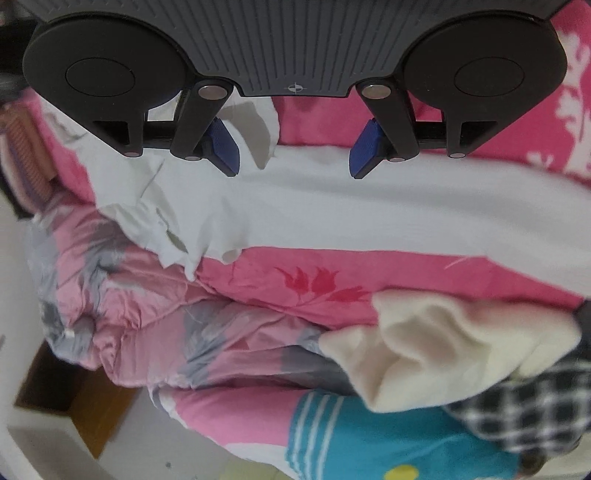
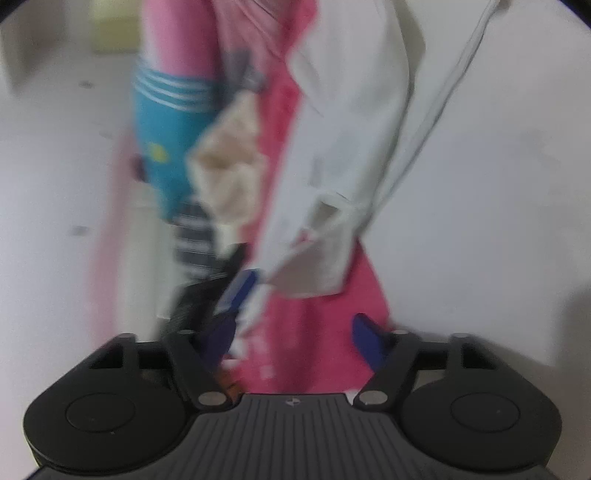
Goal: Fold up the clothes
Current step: 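Grasp the white shirt side edge with the right gripper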
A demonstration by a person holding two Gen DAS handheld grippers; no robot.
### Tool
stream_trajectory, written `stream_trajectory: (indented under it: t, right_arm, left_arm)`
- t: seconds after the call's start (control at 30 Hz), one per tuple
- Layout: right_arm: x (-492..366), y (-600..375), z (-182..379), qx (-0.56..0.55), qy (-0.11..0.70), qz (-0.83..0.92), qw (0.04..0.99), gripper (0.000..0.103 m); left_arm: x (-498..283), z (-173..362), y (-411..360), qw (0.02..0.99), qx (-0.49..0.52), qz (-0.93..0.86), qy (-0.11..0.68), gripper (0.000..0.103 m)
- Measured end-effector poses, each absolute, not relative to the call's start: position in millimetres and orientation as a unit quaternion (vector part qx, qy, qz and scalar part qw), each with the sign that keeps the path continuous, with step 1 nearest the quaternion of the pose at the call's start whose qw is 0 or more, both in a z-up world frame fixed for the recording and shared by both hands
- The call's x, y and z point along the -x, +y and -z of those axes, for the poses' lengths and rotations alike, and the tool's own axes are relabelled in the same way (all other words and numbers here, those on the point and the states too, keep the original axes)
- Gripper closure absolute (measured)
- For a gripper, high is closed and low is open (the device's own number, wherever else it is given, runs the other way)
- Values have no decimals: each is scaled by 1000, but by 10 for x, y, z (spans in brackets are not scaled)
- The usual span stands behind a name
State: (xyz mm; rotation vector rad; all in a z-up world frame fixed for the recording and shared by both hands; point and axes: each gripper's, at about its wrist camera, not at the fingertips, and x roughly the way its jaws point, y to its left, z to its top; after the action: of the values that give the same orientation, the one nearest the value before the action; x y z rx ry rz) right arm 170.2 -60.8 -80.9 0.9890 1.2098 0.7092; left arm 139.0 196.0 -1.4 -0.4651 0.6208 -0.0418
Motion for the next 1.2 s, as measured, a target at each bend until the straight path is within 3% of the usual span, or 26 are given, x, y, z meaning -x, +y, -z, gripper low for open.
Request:
stream_trajectory:
  t: [0.17,0.2,0.27,0.3,0.33,0.53,0.9,1.03,1.2]
  right_arm:
    - [-1786,-241,819,-410,519,-271,700,40]
    - [-1793,-196,816,-410,511,-263,708,45]
    - [-1806,-153,846,-410,500,-247,722,65]
    - [-1813,-139,867,-410,495,-239,728,85]
    - [-1830,-137,894,-413,493,-233,730,97]
    - [-1821,-599,381,-374,434,-291,767,100]
    - [-1136,-1910,-1184,-121,402,-386,822,100]
    - [-870,-2005,-953,-92,437,-392,804,99]
    - [-715,-1899,-194,-118,493,-388,770,98]
  left_arm:
    - [-1283,50,2105,918,267,24,291,37]
    - [-1269,52,2123,917,273,25,290,37]
    - [-1246,46,2139,915,282,27,288,37]
    - [-1223,36,2138,914,286,30,286,37]
    - [-1201,27,2138,913,290,34,284,37]
    - [-1028,-89,2017,915,288,63,276,37]
    - [-861,-298,1400,905,256,167,295,37]
    - [-809,-284,1085,892,241,216,316,37]
    - [-771,-162,687,879,209,261,340,37]
